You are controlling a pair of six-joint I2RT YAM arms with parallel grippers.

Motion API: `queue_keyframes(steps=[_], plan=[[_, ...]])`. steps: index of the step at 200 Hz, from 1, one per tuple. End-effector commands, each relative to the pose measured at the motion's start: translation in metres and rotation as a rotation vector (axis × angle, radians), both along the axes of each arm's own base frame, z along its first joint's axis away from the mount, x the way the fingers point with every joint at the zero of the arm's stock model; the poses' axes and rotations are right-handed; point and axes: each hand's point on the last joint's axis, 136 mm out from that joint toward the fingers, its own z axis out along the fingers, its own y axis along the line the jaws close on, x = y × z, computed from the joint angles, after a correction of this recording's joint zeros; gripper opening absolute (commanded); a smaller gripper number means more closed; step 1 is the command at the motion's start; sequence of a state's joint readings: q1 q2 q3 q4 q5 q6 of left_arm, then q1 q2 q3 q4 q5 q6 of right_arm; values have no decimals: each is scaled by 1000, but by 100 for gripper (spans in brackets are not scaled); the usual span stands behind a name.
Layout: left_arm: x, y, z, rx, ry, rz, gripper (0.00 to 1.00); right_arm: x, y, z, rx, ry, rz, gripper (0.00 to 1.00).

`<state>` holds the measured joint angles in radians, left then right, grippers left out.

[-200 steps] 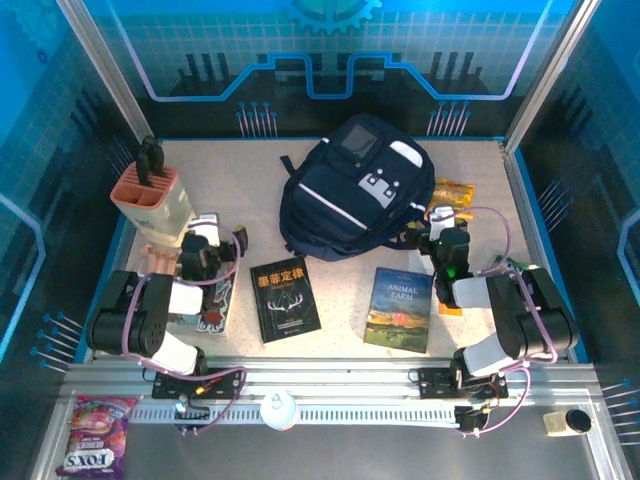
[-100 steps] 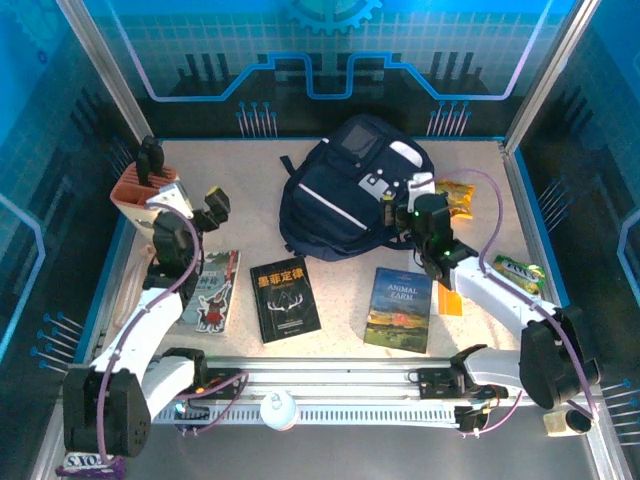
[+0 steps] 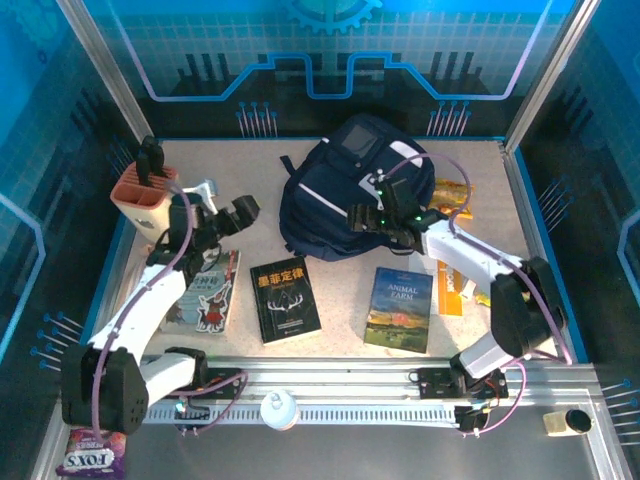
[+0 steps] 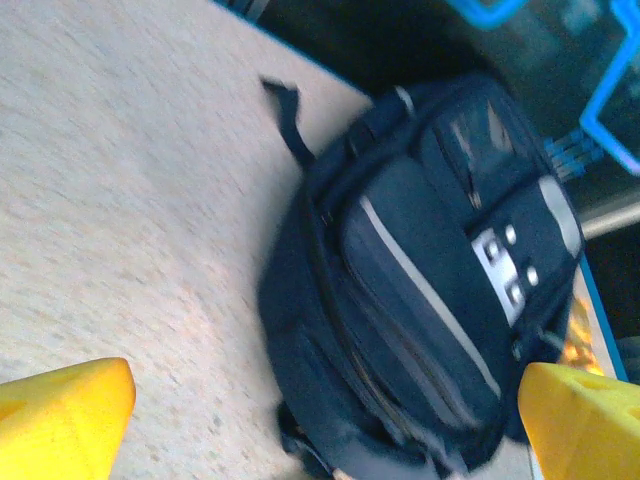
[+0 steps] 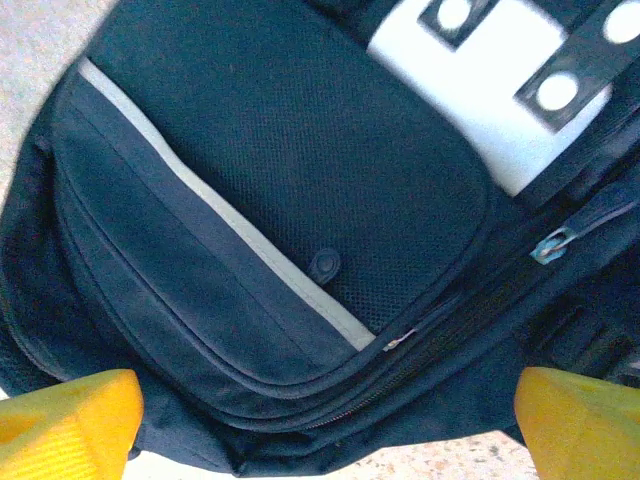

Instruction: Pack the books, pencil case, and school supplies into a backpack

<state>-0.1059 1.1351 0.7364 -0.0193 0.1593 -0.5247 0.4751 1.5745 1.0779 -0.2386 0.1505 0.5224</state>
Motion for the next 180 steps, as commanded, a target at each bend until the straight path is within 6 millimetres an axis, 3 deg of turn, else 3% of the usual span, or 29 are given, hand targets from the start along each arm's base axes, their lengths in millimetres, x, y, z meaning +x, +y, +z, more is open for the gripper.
queue_keyframes(steps=[1, 58, 74, 105, 141, 158, 180], plan=[[1, -39, 0, 18, 36, -120, 99, 10, 15, -6, 72, 55, -17, 96], [32, -115, -26, 72, 131, -277, 98, 35, -17, -43, 194, 165, -165, 90], [44, -135, -36, 63, 170, -326, 94, 39, -23, -53, 194, 184, -185, 88], [61, -157, -72, 73, 283, -363, 90, 43, -22, -70, 184, 221, -172, 85], [59, -140, -123, 143, 425, -295, 89, 44, 5, -86, 193, 270, -75, 81], [51, -119, -140, 147, 469, -228, 89, 41, 27, -91, 201, 287, -21, 81], [44, -77, -151, 129, 504, -114, 90, 36, 64, -93, 245, 310, 45, 80]])
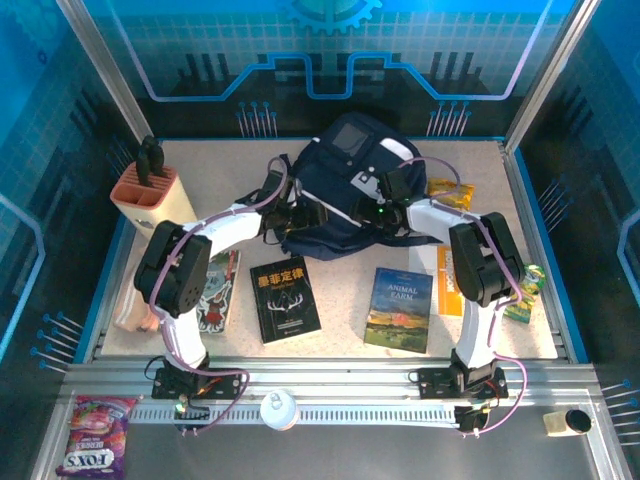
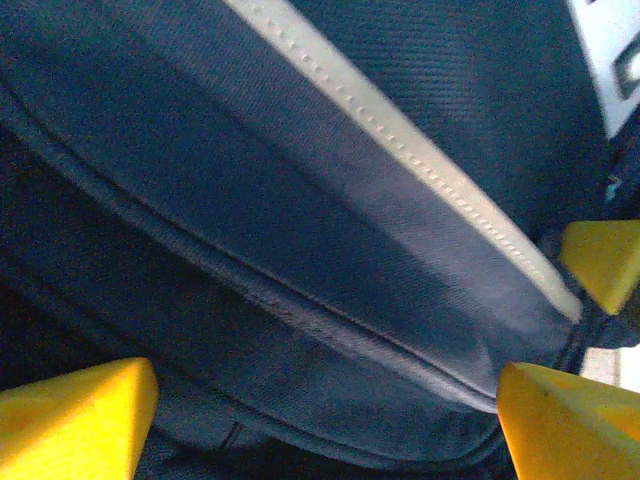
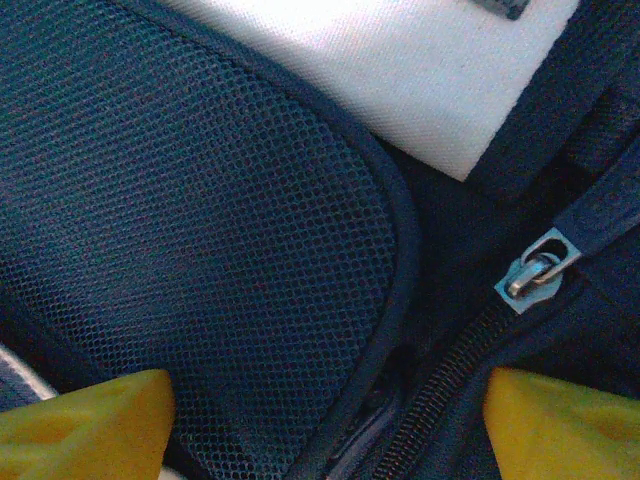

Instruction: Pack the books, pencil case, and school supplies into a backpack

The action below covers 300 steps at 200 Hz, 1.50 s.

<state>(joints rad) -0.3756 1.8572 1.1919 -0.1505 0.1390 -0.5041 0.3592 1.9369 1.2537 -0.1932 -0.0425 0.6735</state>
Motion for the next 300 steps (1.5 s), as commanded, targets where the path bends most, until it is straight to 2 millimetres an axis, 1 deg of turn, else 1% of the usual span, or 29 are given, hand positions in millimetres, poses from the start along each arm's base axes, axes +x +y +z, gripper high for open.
queue_keyframes(steps=[1, 11, 24, 35, 44, 52, 59, 74, 90, 92, 98, 121, 140, 154, 169, 180, 203, 221, 222, 224, 231, 272, 300], plan=[[-22, 55, -28, 52, 117, 153, 90, -18, 63, -11, 105, 60, 152, 80], [-22, 71, -25, 52, 114, 183, 91, -19, 77, -11, 126, 63, 173, 80], [-19, 85, -12, 59, 87, 188, 92, -15, 90, -2, 158, 50, 192, 78], [-16, 91, 2, 96, 50, 165, 93, -10, 92, 13, 178, 20, 190, 78], [-14, 90, 16, 122, 19, 128, 93, -5, 89, 28, 187, -11, 183, 78], [-12, 89, 27, 140, 0, 102, 94, -3, 83, 40, 192, -36, 175, 78], [-11, 86, 36, 153, -19, 76, 94, -2, 78, 56, 205, -71, 176, 78], [-12, 77, 51, 201, -56, 7, 94, -3, 59, 81, 221, -135, 156, 81], [-16, 59, 61, 272, -91, -84, 94, -8, 32, 97, 227, -167, 108, 83], [-16, 58, 62, 282, -95, -94, 94, -9, 28, 96, 224, -166, 100, 84], [-18, 50, 63, 310, -104, -126, 94, -12, 17, 100, 226, -175, 79, 85], [-22, 23, 63, 426, -134, -250, 92, -28, -20, 95, 202, -170, 7, 90], [-21, 4, 57, 529, -154, -346, 87, -40, -43, 86, 168, -160, -40, 100], [-21, -9, 52, 588, -151, -418, 80, -47, -55, 80, 137, -161, -61, 100], [-19, -19, 47, 645, -147, -478, 72, -53, -65, 74, 101, -161, -94, 100], [-17, -25, 43, 675, -142, -507, 69, -56, -72, 71, 90, -155, -115, 100], [-16, -34, 29, 723, -115, -576, 60, -55, -76, 71, 108, -159, -138, 100], [-15, -33, 17, 787, -83, -611, 53, -52, -77, 73, 133, -164, -155, 100], [-15, -32, 17, 789, -81, -613, 53, -51, -77, 73, 134, -163, -157, 100], [-16, -32, 14, 795, -73, -618, 52, -56, -78, 65, 132, -144, -160, 100], [-16, -31, 11, 813, -57, -630, 51, -58, -79, 61, 138, -135, -164, 100], [-19, -33, -4, 881, -34, -691, 50, -56, -76, 59, 161, -126, -162, 100], [-14, -25, -11, 962, -9, -675, 49, -56, -74, 58, 173, -124, -160, 100]])
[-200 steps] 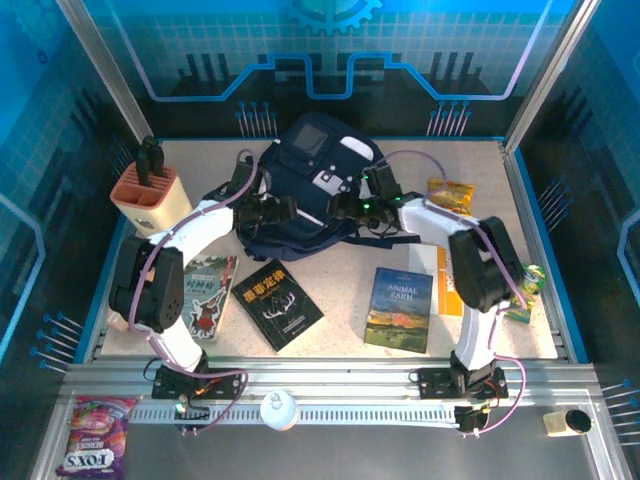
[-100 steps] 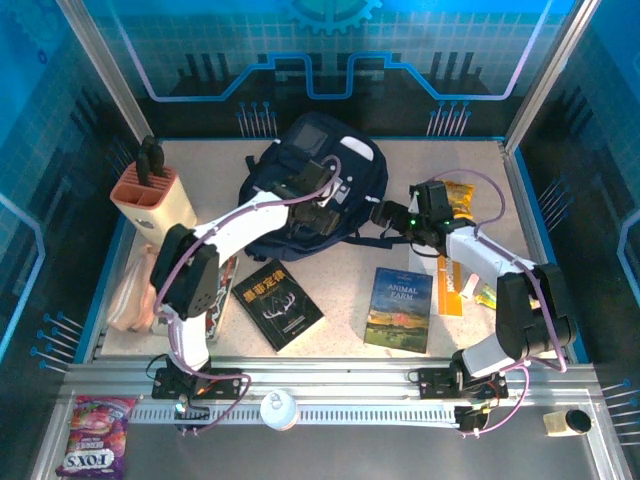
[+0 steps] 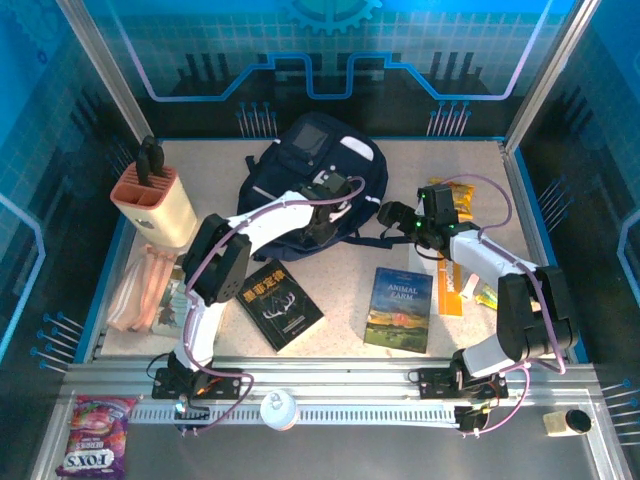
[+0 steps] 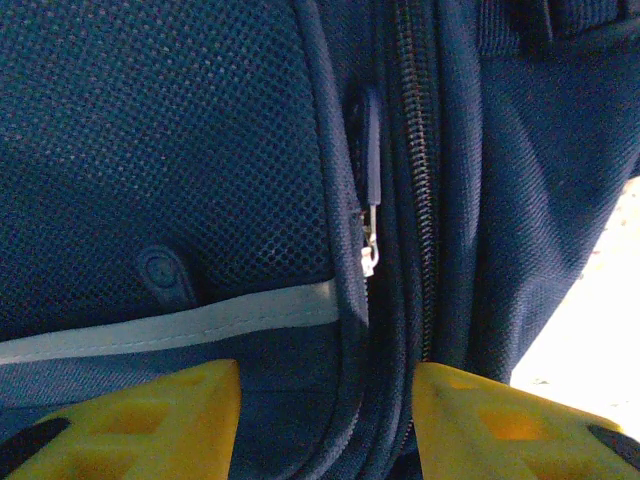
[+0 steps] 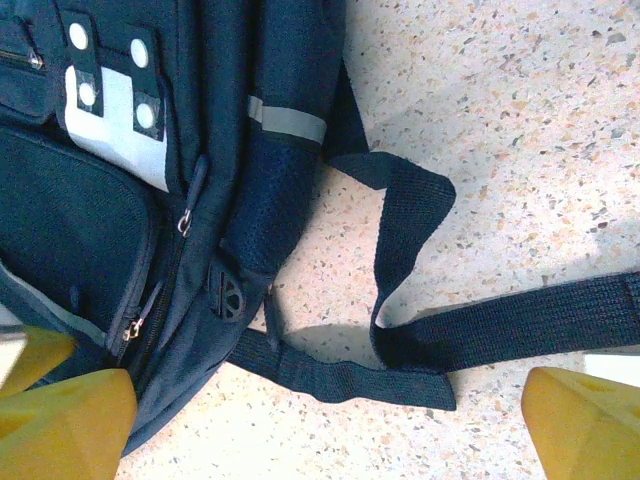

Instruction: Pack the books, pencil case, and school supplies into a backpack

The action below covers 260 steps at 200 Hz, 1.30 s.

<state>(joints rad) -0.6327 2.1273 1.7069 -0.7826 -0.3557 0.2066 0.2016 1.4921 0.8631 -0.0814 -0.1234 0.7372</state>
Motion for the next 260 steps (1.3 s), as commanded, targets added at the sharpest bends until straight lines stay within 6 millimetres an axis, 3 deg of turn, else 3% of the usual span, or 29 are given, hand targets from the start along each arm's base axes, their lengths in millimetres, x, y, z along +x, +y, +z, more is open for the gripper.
queue_keyframes(steps=[1, 63, 123, 160, 185, 223, 260], plan=[[4, 9, 0, 111, -11, -8, 49, 1, 0, 1, 32, -6, -4, 100], [9, 13, -10, 186, -27, -6, 40, 3, 4, -3, 59, 4, -7, 99], [12, 16, -17, 257, -41, -5, 42, 1, 2, -6, 54, 14, -18, 99], [15, 13, -10, 239, -52, 23, 26, 2, 2, -5, 50, 6, -12, 99], [16, 7, 11, 183, -69, 56, 18, 2, 3, -2, 33, -29, 22, 98], [19, 0, 62, 68, -159, 71, 0, 1, 7, 8, -34, -142, 120, 97], [19, -10, 107, -63, -221, 69, 0, 0, 31, 9, -159, -247, 285, 89]])
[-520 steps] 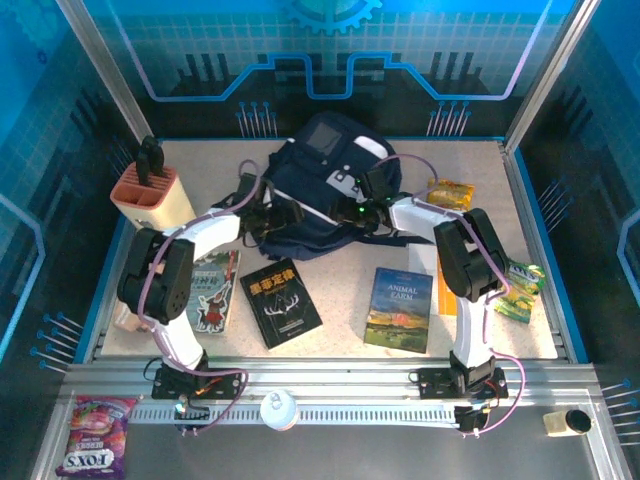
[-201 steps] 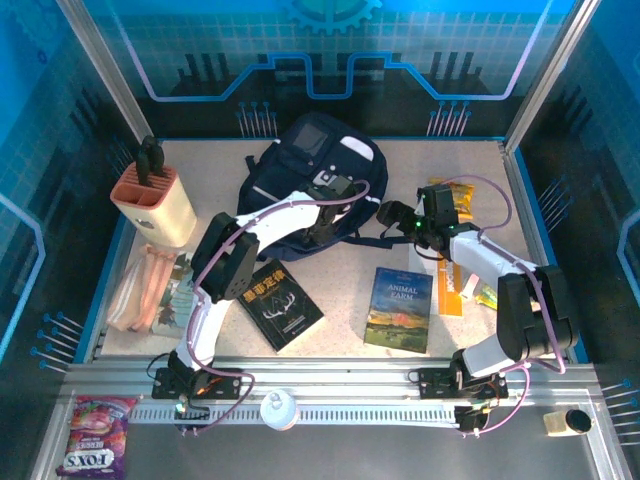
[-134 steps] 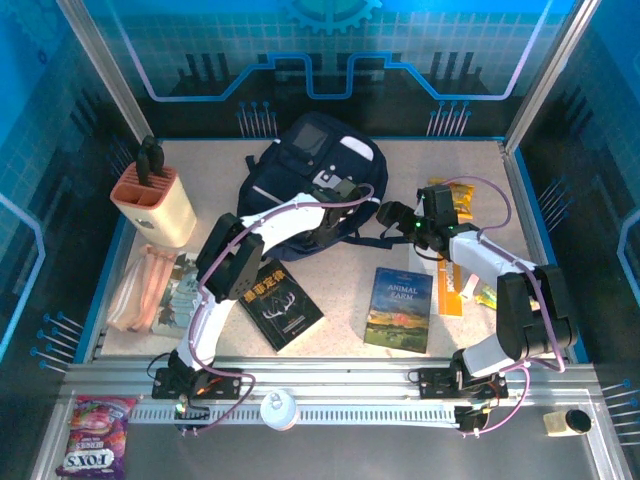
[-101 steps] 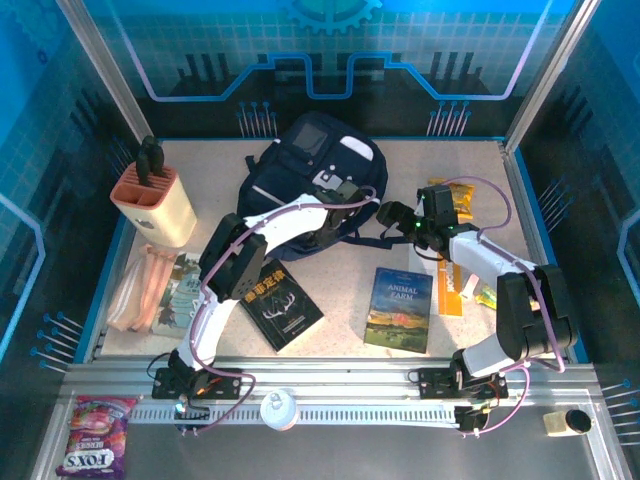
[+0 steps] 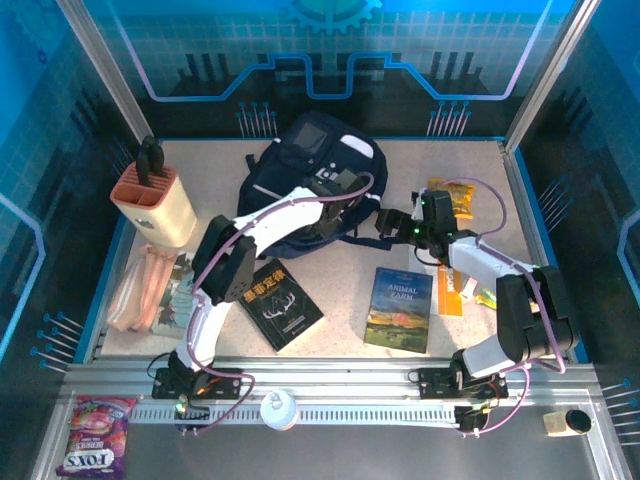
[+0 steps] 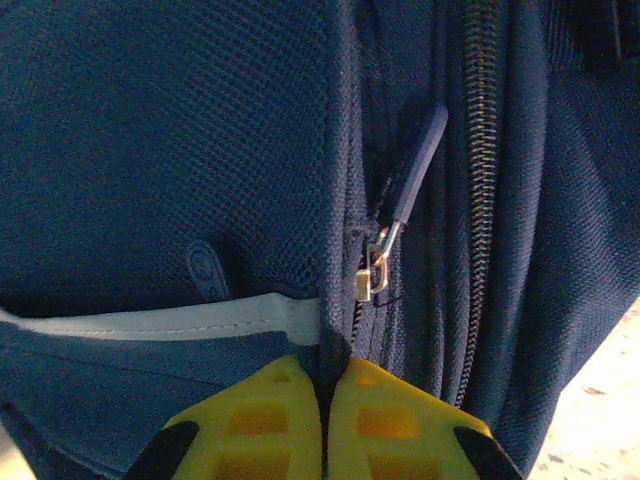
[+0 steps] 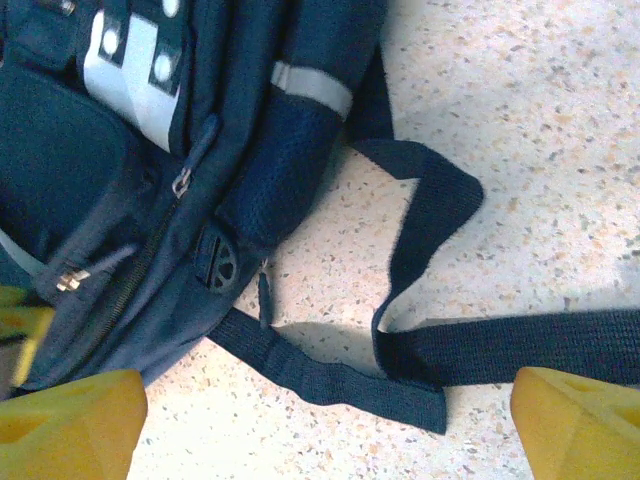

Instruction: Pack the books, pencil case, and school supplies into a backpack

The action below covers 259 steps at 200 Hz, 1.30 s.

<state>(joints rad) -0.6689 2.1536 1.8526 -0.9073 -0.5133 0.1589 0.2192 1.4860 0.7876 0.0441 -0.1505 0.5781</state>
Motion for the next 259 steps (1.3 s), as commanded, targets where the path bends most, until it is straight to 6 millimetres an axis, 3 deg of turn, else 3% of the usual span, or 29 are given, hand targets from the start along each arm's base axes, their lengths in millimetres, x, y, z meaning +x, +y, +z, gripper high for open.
queue_keyframes(steps=[1, 42, 87, 102, 129, 169, 197, 220, 259], plan=[[8, -12, 73, -167, -135, 3, 0, 4, 21, 15, -86, -140, 145, 88], [13, -15, 116, -271, -214, 10, 0, 9, 58, 16, -35, -186, 278, 75], [16, -17, 148, -388, -250, 29, 0, 23, 62, 20, -10, -291, 311, 57], [15, -21, 156, -411, -248, 22, 0, 30, 54, 16, 12, -303, 307, 52], [17, -18, 162, -406, -265, 21, 0, 40, 48, 18, 75, -359, 330, 49], [17, -17, 170, -418, -282, 16, 0, 52, 48, 19, 134, -395, 367, 58], [18, -14, 175, -426, -292, 18, 0, 60, 45, 17, 155, -428, 376, 52], [18, -12, 179, -431, -300, 18, 0, 62, 48, 12, 170, -400, 406, 39], [17, -11, 181, -447, -296, 18, 0, 65, 49, 9, 166, -401, 410, 39]])
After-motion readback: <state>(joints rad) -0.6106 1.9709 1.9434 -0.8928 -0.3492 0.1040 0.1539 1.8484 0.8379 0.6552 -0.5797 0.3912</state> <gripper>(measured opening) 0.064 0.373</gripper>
